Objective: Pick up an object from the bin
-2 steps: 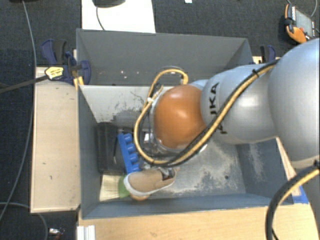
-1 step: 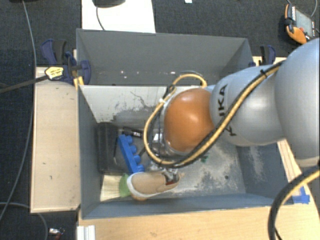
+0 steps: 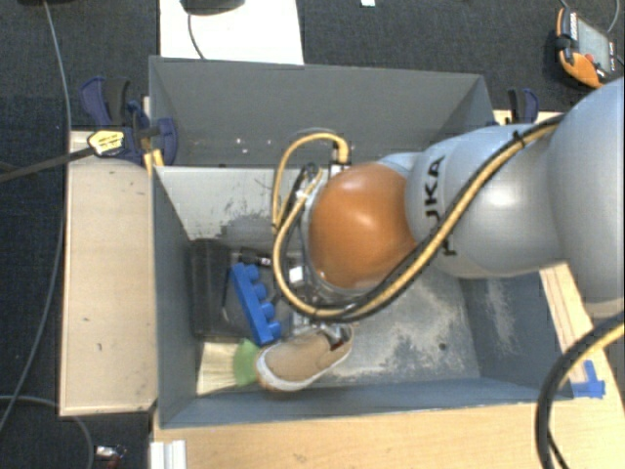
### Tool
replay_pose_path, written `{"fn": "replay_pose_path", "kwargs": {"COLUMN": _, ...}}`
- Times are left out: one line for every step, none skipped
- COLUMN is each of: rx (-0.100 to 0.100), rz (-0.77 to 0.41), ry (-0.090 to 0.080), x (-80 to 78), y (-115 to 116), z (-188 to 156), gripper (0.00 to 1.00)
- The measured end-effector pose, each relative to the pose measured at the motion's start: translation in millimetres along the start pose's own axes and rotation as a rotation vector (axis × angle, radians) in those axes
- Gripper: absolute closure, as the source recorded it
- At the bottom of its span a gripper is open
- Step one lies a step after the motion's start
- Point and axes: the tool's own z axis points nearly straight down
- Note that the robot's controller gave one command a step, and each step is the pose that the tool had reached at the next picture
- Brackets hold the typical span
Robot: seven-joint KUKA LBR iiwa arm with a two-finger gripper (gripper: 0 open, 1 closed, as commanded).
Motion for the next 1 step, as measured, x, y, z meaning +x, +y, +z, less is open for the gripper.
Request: {"fn": "replay_pose_path", "kwargs": {"rx": -0.001, "rz": 0.07, "ry": -0.005, "x": 8.0, "y": 4.6, "z": -10.8, "gripper": 1.0}}
